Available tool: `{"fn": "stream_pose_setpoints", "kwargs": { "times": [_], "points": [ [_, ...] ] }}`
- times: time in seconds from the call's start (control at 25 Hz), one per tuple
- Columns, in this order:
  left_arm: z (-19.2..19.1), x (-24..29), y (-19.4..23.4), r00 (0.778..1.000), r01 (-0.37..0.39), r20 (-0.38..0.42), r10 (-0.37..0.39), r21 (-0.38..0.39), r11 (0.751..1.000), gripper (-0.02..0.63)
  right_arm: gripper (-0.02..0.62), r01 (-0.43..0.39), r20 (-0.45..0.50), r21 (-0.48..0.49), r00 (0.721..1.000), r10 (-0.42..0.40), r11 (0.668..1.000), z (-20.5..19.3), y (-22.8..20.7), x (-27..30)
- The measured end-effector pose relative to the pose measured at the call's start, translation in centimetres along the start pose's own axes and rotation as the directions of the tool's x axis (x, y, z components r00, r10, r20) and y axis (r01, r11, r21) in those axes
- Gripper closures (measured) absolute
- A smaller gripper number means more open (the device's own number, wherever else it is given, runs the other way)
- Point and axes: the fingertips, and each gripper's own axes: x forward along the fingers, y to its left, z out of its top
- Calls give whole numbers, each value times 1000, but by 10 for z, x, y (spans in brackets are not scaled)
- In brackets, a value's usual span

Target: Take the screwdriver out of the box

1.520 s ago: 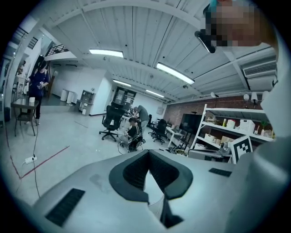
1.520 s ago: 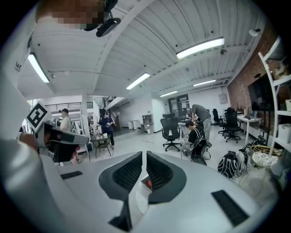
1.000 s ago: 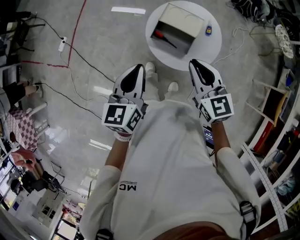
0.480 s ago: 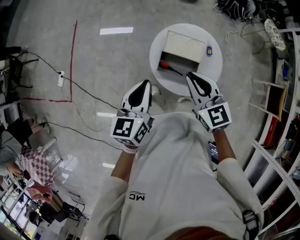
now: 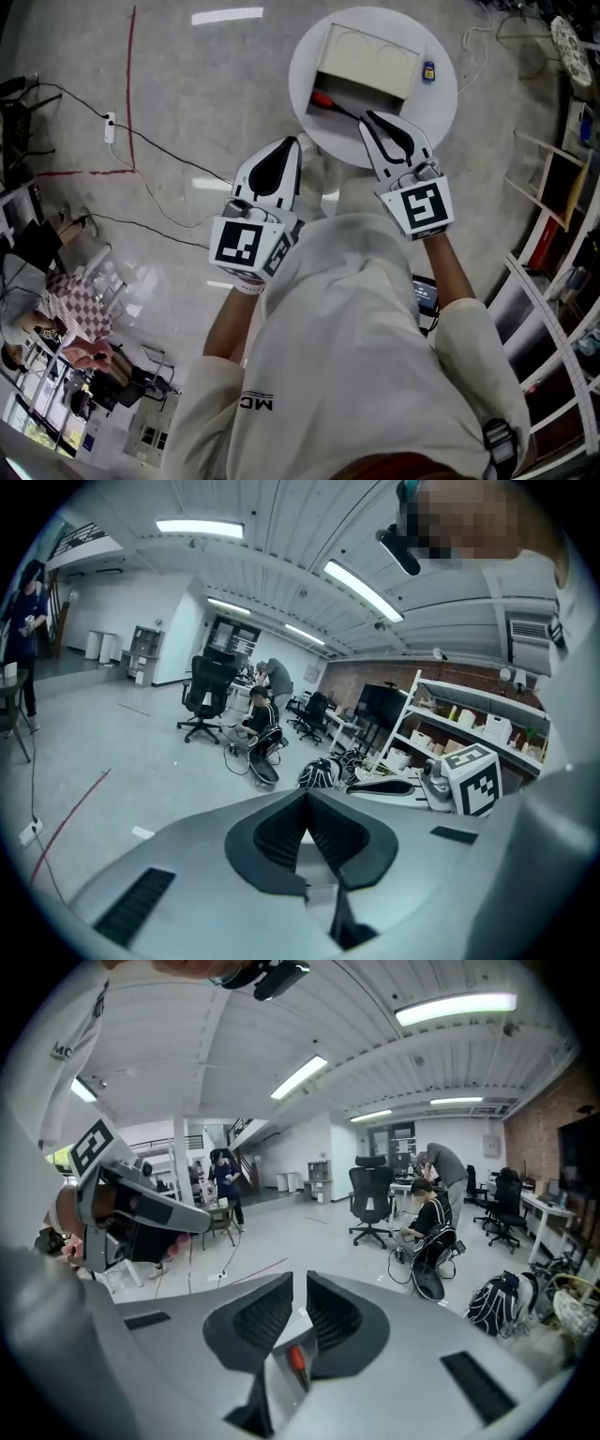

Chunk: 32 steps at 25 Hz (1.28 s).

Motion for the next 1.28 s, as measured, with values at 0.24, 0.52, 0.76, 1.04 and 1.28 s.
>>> {"fn": "stream_pose_setpoints", "kwargs": {
  "times": [0.24,0.52,0.76,1.04,1.28],
  "points": [
    [-35,22,15,998,-44,-38,42,-48,998,600,503,-64,-106,-48,993,59,997,-48,-5,39],
    [-75,41,37,994,-68,-90,61,-77,995,600,468,-166,-223,-46,963,152,985,-101,7,82],
    [-107,58,57,990,-90,-118,77,-103,991,600,451,-226,-310,-29,928,206,974,-140,13,117],
    [-137,72,79,984,-109,-153,88,-134,985,600,428,-284,-409,-37,879,245,958,-180,17,145],
    [-155,77,89,980,-119,-174,91,-156,981,600,428,-306,-494,-33,832,251,951,-207,17,165]
  ]
}}
